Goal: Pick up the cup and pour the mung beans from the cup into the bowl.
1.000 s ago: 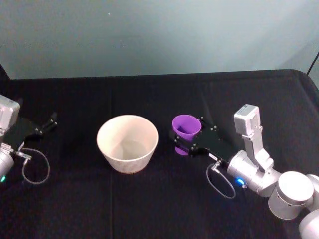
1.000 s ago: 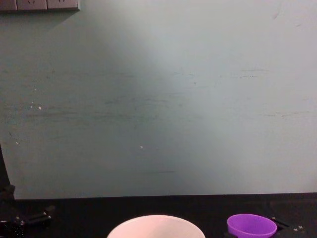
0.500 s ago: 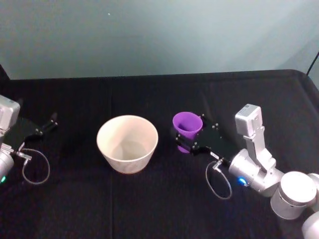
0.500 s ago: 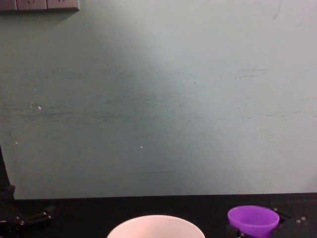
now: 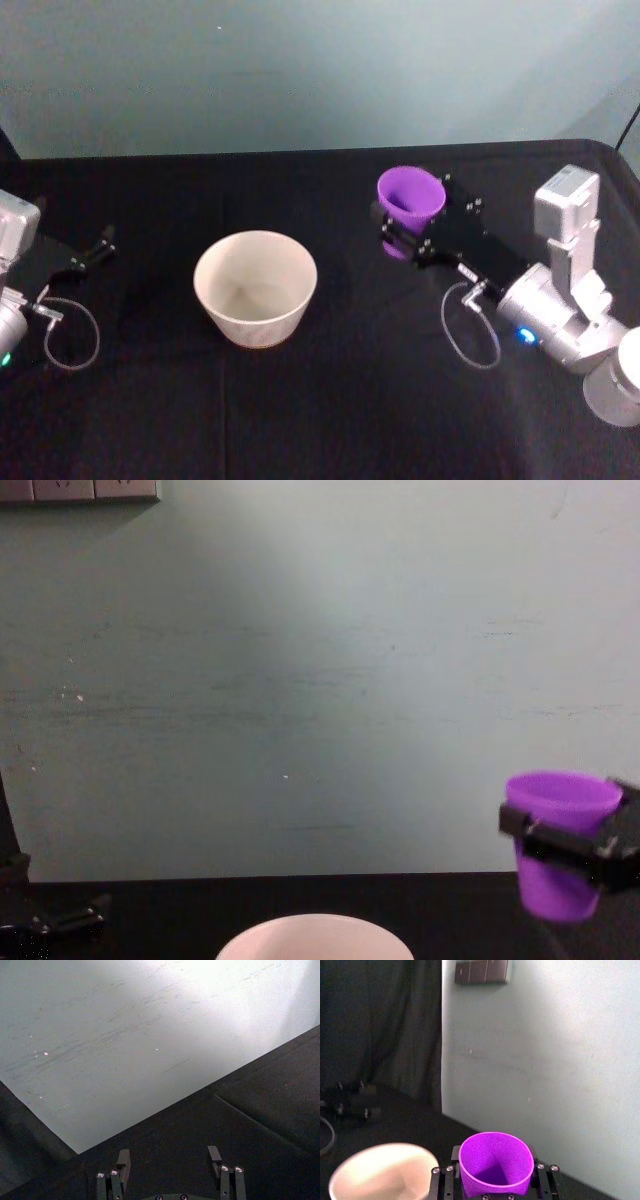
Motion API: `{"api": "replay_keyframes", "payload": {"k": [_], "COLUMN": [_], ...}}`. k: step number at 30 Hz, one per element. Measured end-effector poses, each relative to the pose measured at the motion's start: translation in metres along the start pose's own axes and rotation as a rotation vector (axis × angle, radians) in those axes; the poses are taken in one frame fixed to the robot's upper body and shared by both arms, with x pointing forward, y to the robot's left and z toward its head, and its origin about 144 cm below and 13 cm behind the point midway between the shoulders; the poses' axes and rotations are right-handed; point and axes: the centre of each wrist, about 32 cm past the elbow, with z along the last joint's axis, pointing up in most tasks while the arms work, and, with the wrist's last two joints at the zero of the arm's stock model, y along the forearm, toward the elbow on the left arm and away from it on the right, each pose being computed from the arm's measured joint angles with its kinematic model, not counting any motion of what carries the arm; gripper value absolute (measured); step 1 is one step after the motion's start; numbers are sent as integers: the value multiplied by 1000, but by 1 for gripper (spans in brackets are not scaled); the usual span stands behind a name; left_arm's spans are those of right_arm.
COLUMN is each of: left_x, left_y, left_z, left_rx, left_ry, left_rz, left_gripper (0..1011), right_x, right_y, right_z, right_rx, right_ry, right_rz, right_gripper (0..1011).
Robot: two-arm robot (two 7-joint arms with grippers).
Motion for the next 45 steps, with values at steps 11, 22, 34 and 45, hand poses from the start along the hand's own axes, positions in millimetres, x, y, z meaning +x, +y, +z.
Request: {"api": "replay_keyframes", "payload": {"k": [11,22,34,45], "left_x": [0,0,0,0], "left_y": [0,0,0,0], "left_z": [0,0,0,0], "left_rx": [0,0,0,0], "left_ry": [0,0,0,0], "left_rz": [0,0,0,0], "left_gripper": [1000,1000,1000,1000], "right_x": [-3,1,16,15], "right_y": [-22,-28,-16,-17], "right_z": [58,95,125,124], "right_rx": [65,93,101,98], "right_ry": [40,31,-42,-40], "right_rz": [-20,-61,-70,-69], "right_gripper": [751,751,751,751]}}
